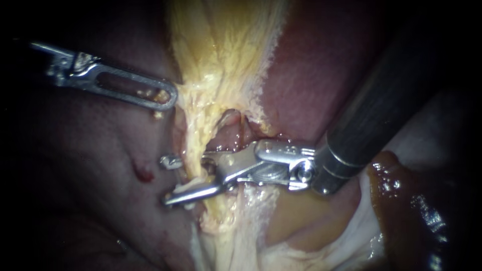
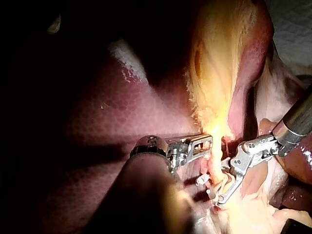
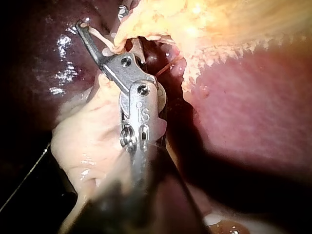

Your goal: Clipping third clip left tube

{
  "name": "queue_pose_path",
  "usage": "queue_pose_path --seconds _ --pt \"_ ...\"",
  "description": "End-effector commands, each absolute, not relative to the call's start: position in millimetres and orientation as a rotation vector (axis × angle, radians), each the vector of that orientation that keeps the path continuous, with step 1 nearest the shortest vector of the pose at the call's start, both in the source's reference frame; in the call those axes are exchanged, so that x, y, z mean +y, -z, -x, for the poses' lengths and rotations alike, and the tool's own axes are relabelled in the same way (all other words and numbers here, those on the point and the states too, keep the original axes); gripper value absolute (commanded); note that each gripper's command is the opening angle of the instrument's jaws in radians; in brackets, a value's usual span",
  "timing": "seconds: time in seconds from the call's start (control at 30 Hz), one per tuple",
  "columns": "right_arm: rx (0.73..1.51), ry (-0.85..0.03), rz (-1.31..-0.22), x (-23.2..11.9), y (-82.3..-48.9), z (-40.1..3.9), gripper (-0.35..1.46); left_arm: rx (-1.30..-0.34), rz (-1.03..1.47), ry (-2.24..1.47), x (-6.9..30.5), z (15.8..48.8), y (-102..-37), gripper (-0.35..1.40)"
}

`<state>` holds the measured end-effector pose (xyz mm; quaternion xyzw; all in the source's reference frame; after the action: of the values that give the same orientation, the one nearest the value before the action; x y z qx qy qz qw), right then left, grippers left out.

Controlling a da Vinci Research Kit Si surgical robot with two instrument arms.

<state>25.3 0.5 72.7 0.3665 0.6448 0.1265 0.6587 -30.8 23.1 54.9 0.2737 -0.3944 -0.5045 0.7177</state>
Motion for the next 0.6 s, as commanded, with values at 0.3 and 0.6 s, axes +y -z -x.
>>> queue_pose_path --seconds 0.3,0.6 --pt "1.463 -0.308 -0.851 1.0 -72.4 -24.9 0.5 -0.873 -0.605 1.116 23.2 30.8 -54.9 -0.35" --pt "1.475 -0.363 -0.886 2.4 -71.6 -24.1 0.5 -0.873 -0.606 1.116 23.2 30.8 -54.9 -0.35"
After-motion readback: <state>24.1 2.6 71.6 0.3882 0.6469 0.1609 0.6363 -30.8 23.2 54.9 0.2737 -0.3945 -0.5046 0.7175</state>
